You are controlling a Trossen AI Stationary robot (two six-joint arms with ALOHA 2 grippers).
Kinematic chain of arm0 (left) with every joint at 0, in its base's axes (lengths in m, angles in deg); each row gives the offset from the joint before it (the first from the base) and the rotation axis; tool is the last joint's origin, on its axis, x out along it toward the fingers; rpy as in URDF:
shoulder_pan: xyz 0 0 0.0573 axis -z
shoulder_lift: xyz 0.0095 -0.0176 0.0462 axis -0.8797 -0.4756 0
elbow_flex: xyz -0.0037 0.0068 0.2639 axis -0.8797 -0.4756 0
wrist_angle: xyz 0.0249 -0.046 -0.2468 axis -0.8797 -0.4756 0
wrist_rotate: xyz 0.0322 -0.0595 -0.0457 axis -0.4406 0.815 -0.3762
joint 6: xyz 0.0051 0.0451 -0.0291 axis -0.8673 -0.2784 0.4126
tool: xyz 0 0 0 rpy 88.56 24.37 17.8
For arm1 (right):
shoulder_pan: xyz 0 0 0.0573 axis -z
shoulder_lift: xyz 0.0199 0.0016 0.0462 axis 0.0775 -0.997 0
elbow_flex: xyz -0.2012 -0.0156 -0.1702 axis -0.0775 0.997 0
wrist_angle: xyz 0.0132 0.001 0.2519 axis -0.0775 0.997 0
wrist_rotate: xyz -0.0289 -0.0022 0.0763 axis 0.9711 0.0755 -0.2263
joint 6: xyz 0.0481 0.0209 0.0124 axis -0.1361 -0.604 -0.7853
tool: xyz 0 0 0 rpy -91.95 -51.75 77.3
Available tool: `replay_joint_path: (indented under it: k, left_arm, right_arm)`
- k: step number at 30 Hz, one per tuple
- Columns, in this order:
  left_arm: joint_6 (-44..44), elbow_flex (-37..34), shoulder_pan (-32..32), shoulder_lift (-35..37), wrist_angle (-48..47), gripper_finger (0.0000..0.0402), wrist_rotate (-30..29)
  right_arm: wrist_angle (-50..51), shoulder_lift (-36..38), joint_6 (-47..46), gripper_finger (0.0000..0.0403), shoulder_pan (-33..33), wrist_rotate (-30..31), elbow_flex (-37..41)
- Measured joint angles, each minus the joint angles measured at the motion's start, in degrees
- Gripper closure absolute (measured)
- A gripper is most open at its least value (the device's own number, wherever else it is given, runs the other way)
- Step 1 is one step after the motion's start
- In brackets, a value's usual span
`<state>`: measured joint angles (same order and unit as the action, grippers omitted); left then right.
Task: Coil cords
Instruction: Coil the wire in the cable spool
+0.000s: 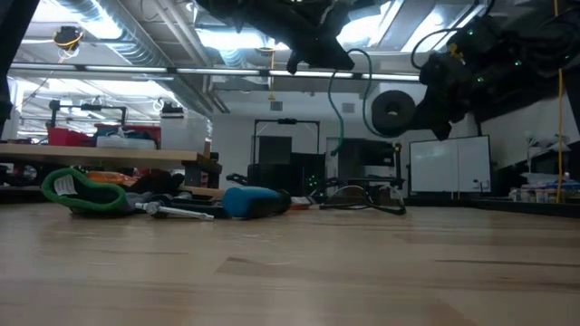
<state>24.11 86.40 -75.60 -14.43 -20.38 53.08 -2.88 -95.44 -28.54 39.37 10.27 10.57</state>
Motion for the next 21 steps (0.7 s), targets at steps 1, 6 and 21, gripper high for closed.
replay_joint_path:
  k: [1, 6, 21]
  left_arm:
    - [0.05, 0.00, -0.02, 0.00, 0.00, 0.0401, 0.01]
    - [0.31, 0.00, -0.04, 0.00, 1.00, 0.0401, 0.01]
    - [1.72, 0.00, 2.39, -0.02, 5.84, 0.0401, 3.19]
  right_arm:
    - [0.01, 0.00, 0.00, 0.0401, -0.45, -0.02, 0.00]
    - [0.00, -0.42, -0.75, 0.0401, -2.75, 4.26, 0.00]
    - [-16.57, -13.11, -8.62, 0.0401, -4.58, 13.16, -1.24]
